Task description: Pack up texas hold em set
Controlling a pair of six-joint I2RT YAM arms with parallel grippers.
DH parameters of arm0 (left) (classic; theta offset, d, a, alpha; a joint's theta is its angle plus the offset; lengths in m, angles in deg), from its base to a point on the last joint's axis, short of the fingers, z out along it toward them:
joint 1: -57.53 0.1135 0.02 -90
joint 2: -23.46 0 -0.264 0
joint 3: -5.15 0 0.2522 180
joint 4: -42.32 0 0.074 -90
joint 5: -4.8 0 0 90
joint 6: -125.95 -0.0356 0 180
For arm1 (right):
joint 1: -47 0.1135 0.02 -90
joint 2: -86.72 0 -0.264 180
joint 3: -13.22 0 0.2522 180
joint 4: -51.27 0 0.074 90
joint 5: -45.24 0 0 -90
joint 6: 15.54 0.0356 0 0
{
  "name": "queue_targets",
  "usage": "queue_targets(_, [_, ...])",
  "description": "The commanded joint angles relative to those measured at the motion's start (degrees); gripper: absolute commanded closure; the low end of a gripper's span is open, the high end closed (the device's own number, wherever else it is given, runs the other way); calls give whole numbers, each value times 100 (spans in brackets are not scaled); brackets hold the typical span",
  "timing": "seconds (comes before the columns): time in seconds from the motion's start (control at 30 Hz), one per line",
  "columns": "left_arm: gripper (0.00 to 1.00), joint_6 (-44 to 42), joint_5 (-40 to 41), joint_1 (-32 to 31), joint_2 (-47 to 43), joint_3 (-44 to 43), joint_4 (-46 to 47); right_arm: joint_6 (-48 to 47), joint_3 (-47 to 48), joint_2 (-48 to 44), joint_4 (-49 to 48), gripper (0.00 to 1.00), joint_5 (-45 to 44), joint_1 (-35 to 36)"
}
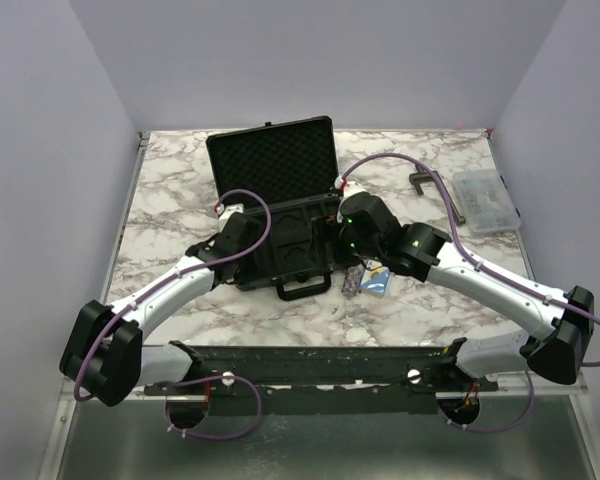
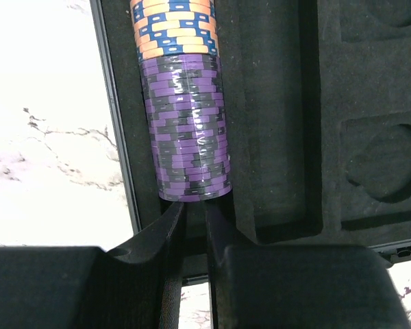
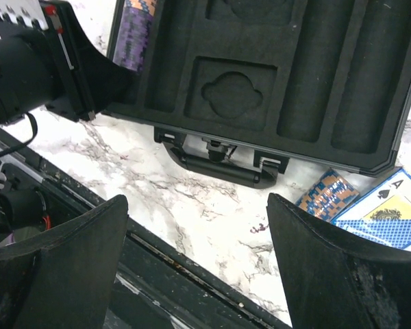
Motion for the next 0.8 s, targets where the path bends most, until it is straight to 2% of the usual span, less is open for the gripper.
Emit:
queue_targets(0.0, [83, -193, 396, 170, 156, -321, 419, 96, -134, -174, 165, 15, -134, 18])
queue_targets(0.2, [83, -264, 184, 189, -19, -334, 449, 203, -150, -272, 336, 15, -275, 23])
queue_targets(0.3, [78, -311, -12, 189, -385, -194, 435, 336, -222, -332, 410, 15, -431, 23])
queue_targets(0.53, [54, -664, -381, 189, -1736, -12, 13, 775, -467, -331, 597, 15, -656, 22])
queue_targets(0.67, [42, -605, -890, 177, -2308, -218, -378, 1089, -617, -353, 716, 15, -879, 24])
queue_targets(0.77, [29, -763, -974, 178, -2683, -486, -841, 1270, -787, -400, 707, 16, -1003, 27])
